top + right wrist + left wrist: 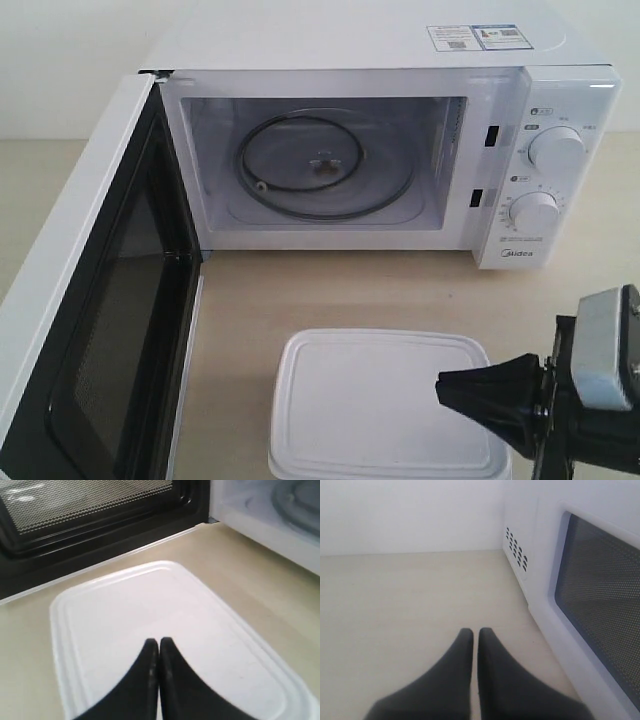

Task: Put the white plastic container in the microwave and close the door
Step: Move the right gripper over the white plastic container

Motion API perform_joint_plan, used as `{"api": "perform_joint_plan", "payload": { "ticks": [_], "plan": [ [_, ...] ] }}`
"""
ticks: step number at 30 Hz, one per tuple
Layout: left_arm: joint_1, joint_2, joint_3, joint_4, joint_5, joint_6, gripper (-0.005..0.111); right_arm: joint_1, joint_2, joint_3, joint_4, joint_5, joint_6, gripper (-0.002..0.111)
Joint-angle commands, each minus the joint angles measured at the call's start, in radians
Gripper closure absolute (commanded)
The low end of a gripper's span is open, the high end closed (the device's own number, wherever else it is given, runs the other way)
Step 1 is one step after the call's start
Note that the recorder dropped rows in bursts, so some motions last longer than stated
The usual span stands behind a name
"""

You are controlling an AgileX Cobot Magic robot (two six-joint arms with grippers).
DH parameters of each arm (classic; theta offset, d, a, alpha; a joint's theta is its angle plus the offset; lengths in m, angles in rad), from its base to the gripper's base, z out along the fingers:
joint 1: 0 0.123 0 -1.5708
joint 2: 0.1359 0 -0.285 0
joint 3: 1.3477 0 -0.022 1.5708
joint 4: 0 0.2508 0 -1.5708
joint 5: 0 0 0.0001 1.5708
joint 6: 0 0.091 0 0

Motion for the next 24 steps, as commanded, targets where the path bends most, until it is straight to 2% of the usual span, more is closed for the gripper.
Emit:
{"api": "perform_joint_plan", "payload": {
  "ticks": [1,12,16,21,24],
  "plan": [
    [0.003,-0.003,0.003,-0.012,0.0,0.002,0.102,0.0,0.046,0.004,-0.122,-0.023,-0.041,0.109],
    [0.003,-0.003,0.003,-0.012,0.0,0.002,0.102,0.0,0.085,0.004,-0.391,-0.023,0.004,0.109],
    [0.003,-0.003,0.003,-0.012,0.0,0.002,0.102,0.0,0.085,0.004,-0.396,-0.023,0.041,0.109],
    [0.003,-0.003,0.003,-0.012,0.0,0.002,0.102,0.0,0.083,0.004,-0.268,-0.023,0.107,0.109],
    [0.003,-0.003,0.003,-0.012,0.0,0.002,0.102,0.0,0.083,0.004,-0.271,-0.021,0.148,0.109]
  ]
}}
